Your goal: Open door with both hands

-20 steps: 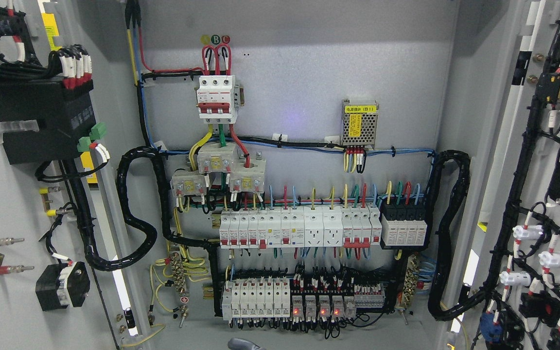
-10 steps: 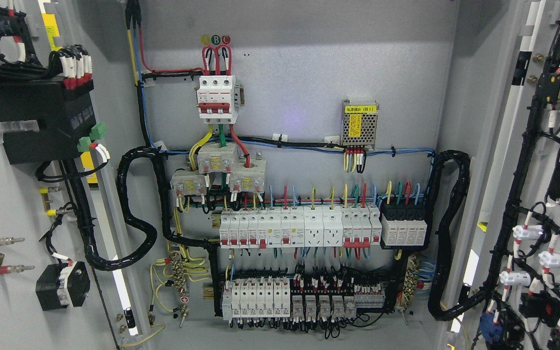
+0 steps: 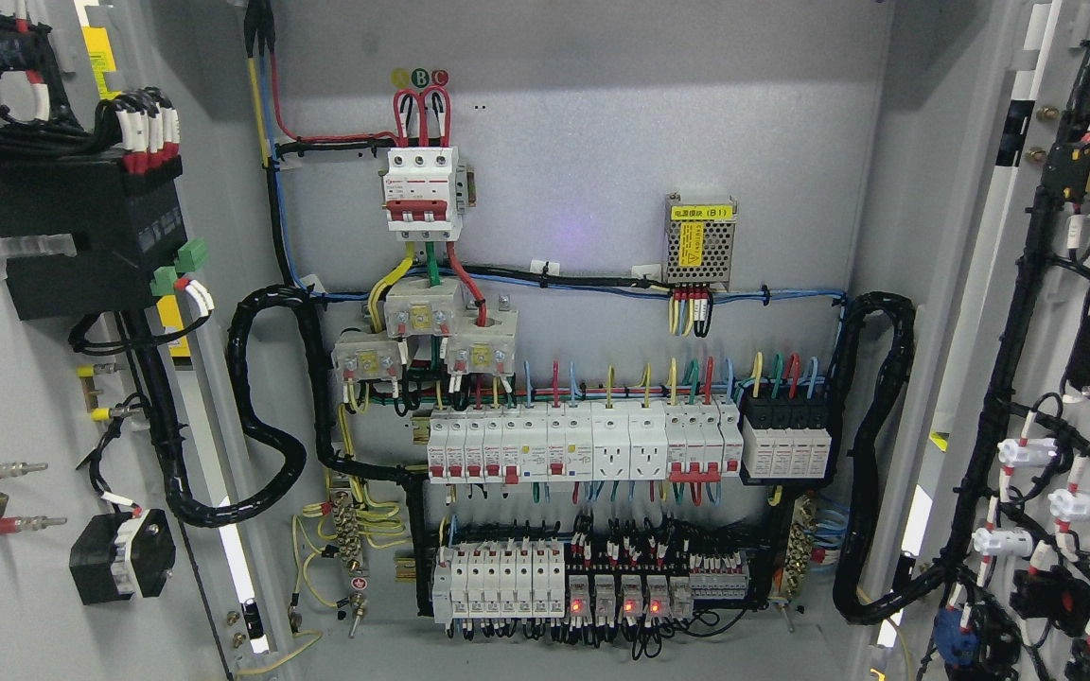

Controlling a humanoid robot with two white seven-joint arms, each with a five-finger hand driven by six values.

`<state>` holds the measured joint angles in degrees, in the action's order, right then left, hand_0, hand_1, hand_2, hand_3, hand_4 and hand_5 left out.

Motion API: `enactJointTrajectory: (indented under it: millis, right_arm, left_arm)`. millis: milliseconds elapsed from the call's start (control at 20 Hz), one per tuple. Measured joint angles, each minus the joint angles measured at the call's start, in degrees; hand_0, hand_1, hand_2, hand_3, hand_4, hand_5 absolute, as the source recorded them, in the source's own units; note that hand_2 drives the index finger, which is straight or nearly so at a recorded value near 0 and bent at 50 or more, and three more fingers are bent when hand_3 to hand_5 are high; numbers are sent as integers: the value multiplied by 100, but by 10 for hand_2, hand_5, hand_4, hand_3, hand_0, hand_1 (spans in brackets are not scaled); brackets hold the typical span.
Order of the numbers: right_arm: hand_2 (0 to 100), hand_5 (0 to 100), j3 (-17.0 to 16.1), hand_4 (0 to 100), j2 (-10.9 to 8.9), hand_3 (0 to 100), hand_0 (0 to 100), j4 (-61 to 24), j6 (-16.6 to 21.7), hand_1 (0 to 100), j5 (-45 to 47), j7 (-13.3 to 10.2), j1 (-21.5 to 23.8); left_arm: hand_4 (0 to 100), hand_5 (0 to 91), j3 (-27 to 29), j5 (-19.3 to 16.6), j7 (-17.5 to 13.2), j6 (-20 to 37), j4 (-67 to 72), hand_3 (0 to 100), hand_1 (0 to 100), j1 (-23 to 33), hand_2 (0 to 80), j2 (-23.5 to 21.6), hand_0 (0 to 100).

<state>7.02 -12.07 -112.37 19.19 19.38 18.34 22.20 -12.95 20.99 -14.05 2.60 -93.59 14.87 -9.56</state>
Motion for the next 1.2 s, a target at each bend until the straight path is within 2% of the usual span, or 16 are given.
enactJointTrajectory:
  millis: [251,551,802,1002,1203]
  right_arm:
    - [0,0,-340,0,-146,0,215,-224,304,114,-9,28,346]
    - [0,0,-630,0,-260,0,215,-428,1008,114,5,52,497]
    - [0,0,-770,0,-318,0,215,-539,1425,114,24,-14,518]
    - [0,0,-848,0,-347,0,215,-598,1494,114,34,-32,419]
    - [0,0,-910,0,-366,0,215,-635,1407,114,40,-176,213]
  left_arm:
    - [0,0,143,1,-139,228,-700,62,0,193,0,-148,0]
    - [0,0,378,1,-841,894,-1226,61,0,512,0,-300,0]
    - [0,0,545,2,-1006,1051,-1483,58,0,690,0,-366,0]
    - [0,0,749,4,-1039,1126,-1618,55,0,778,0,-395,0]
    - [0,0,949,14,-1062,1218,-1716,55,0,880,0,-415,0]
